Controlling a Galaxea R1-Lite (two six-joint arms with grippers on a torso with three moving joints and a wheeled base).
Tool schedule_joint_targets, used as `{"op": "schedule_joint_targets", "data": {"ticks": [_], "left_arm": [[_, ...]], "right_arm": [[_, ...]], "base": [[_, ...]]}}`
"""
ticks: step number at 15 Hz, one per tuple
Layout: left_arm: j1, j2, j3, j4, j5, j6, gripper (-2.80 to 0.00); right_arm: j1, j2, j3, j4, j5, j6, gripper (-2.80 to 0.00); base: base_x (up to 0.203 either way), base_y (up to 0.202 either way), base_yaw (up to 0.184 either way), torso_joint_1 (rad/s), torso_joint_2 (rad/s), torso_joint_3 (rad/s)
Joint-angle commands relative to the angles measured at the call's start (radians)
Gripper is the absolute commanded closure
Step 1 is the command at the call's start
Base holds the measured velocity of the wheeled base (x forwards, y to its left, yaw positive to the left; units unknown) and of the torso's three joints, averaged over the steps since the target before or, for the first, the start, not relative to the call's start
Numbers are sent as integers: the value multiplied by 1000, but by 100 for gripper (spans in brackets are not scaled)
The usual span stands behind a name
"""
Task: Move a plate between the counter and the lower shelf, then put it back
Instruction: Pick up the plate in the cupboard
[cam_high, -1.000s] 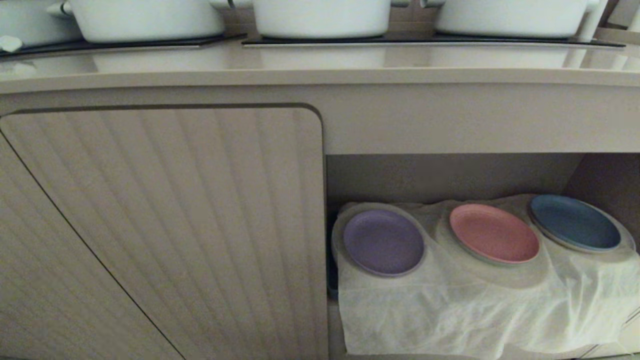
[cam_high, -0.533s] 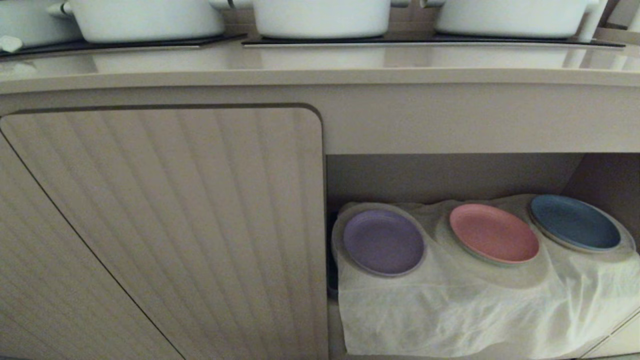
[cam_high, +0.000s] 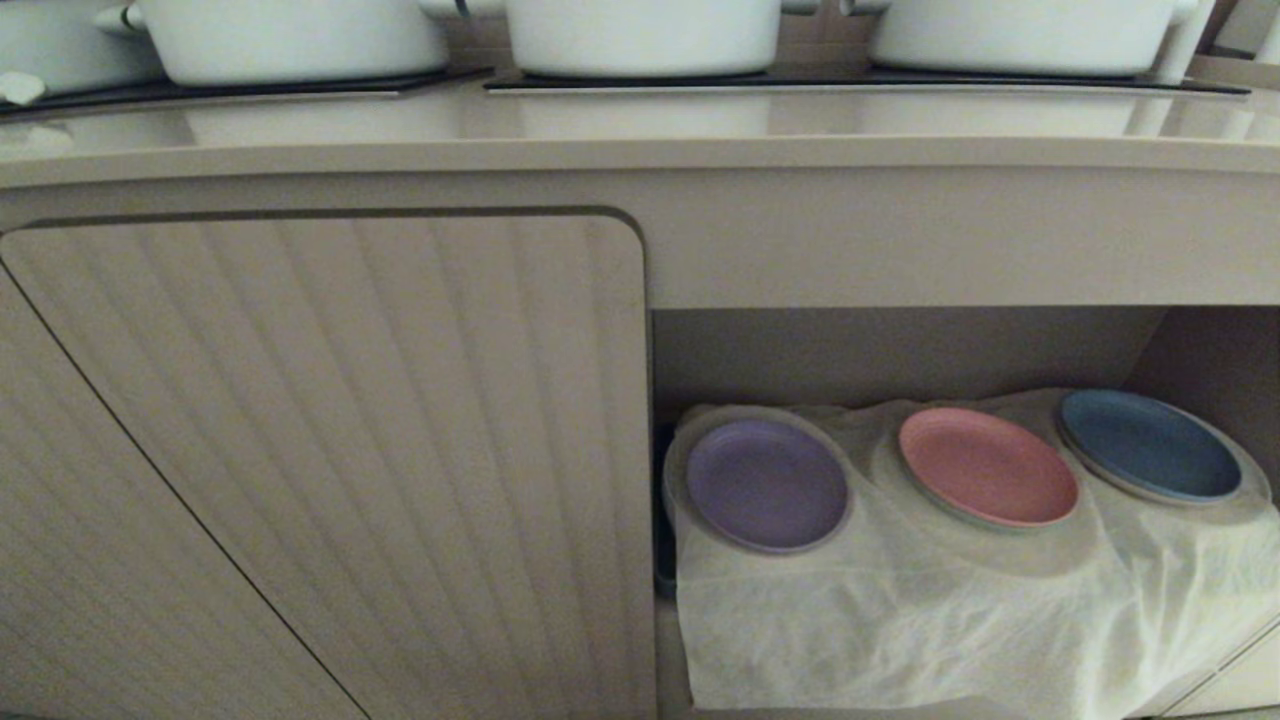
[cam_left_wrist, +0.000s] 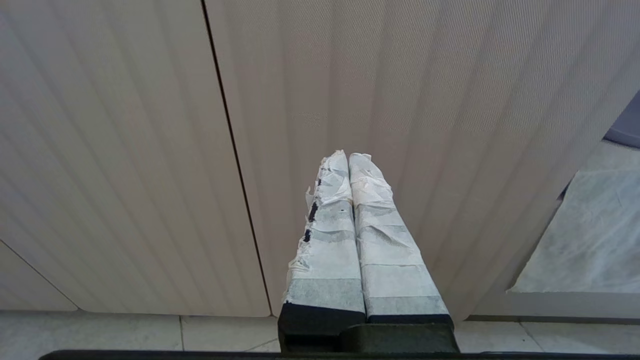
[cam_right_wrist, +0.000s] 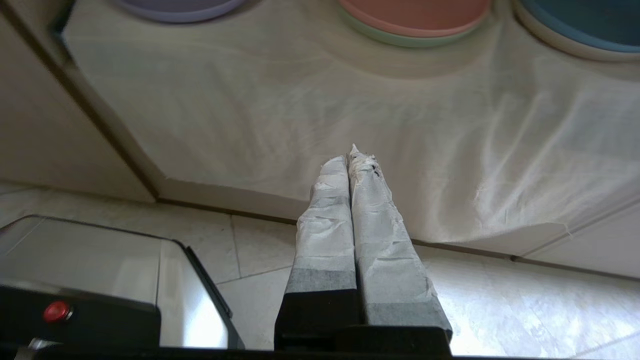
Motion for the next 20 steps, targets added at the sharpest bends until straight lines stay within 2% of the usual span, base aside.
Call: {"op": "schedule_joint_targets", "data": {"ticks": [1,4,9,20], "left_arm": [[0,1,0,-1,0,0,0],[0,1,0,-1,0,0,0],[0,1,0,-1,0,0,0],[0,1,0,-1,0,0,0]], "right_arm": [[-45,-16,0,-1,1,0,0],[-84,-120,1,-2,1,0,0],[-90,-278,2,-1,2,-1,0],[-90,-282,0,0,1,-3,0]], "base": [[0,0,0,0,0,0],[0,0,0,0,0,0],[0,0,0,0,0,0],[0,0,0,0,0,0]]}}
